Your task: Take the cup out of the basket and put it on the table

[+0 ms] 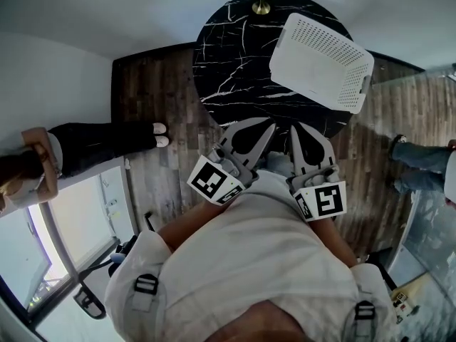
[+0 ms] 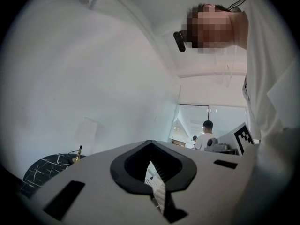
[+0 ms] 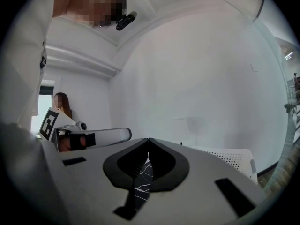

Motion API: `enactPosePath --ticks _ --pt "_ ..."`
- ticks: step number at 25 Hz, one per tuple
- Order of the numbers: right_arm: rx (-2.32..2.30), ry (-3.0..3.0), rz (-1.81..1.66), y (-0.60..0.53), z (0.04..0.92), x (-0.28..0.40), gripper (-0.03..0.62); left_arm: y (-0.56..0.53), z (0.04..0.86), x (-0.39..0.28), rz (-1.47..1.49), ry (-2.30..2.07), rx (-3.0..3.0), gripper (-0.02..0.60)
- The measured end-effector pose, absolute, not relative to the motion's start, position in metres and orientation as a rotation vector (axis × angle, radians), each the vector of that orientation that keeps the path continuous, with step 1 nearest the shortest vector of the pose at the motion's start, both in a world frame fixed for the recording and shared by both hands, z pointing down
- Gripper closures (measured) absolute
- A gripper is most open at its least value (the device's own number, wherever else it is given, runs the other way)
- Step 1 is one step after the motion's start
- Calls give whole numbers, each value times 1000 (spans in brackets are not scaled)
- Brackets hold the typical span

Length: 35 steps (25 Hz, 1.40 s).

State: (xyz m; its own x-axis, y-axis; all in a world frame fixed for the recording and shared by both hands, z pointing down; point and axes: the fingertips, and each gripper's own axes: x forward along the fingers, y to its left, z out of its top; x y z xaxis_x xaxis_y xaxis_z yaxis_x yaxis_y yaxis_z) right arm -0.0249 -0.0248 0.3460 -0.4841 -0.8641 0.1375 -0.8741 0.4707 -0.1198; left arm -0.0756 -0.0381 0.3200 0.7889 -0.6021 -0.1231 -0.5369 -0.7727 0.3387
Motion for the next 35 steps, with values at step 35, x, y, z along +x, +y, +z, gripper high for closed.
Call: enactPosePath --ticks 35 --pt "1928 -2442 273 -78 361 152 585 -119 379 120 411 -387 3009 572"
